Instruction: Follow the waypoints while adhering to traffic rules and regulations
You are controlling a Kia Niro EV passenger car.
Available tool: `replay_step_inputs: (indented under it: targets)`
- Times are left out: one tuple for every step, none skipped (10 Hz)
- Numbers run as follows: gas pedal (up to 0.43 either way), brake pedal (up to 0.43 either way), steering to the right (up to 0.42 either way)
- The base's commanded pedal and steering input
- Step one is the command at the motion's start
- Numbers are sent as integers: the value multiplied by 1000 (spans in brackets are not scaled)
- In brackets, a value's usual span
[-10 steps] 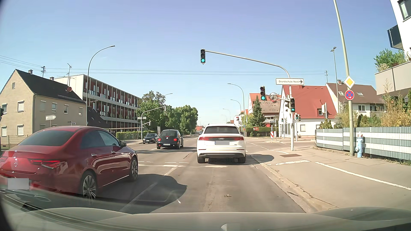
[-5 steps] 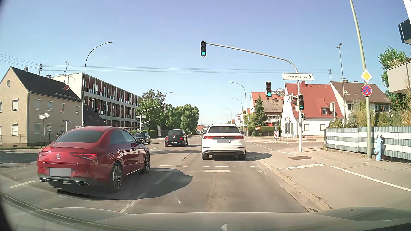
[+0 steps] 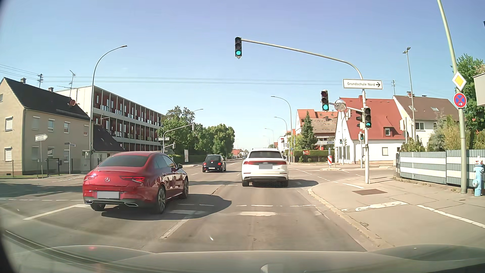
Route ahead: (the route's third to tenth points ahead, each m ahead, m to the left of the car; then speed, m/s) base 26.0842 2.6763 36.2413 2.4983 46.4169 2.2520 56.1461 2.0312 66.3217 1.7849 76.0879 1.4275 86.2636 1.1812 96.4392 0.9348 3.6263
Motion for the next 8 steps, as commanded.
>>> replay_step_inputs:
  targets:
    - [240, 0, 1]
    - [240, 0, 2]
    - [240, 0, 3]
    - [240, 0, 4]
    - [240, 0, 6]
    - [240, 0, 8]
    - [240, 0, 10]
    - [240, 0, 10]
